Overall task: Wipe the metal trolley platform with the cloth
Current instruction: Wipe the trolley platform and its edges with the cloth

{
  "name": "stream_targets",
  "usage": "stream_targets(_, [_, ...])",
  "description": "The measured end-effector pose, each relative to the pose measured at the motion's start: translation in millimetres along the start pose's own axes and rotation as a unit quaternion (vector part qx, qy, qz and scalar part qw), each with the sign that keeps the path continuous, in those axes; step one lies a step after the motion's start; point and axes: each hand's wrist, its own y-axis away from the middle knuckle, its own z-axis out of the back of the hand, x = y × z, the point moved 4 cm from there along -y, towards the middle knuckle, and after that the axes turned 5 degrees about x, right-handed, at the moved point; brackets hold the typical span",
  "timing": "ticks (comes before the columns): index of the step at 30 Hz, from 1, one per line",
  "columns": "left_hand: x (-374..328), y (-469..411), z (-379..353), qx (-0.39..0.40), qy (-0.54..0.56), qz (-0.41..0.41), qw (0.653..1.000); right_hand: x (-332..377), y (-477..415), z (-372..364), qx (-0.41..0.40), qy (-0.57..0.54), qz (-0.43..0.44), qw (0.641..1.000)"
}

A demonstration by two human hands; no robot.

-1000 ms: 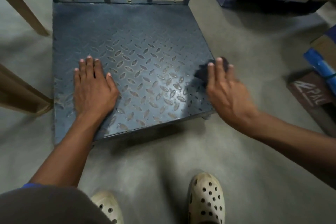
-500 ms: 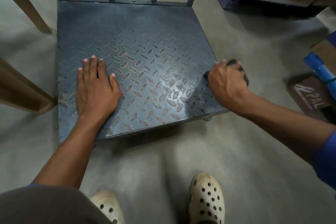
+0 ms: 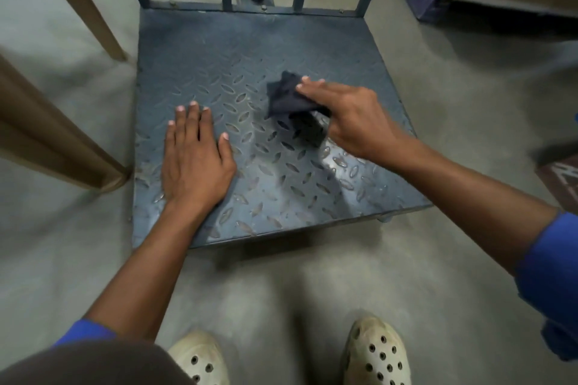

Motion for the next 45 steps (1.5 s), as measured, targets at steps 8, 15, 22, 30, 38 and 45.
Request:
stream_targets(8, [4.6,-1.6,2.6,-0.005,0.034,-0.004,0.999,2.5,-41.6,-82.9,0.103,0.013,-0.267,0.958])
stream_targets(15, [35.9,-45.2,11.1,0.005,0.032,-0.030,0.999,-25.0,-137.9,-75.7,0.019,-0.044,-0.294,0.955])
stream_targets(22, [31.2,-51.8,10.3,-0.012,0.008,-0.017,1.000,50.1,-229.9,-94.9,0.006,-0.056,-0.162,0.985])
stream_targets(30, [33.7,-54.1,8.1,-0.008,0.001,-0.017,1.000,101.4,-238.6,-81.5,-0.232,-0.117,-0.066,0.963])
stream_targets(38, [32.7,-53.4,5.8,-0.001,-0.010,-0.010,1.000,69.5,-268.1,-115.1,-0.033,0.026,-0.256,0.966])
stream_targets(45, [29.4,-53.5,5.9,-0.002,-0.025,-0.008,1.000,86.0,-298.0,-110.0,-0.043,-0.076,-0.160,0.983])
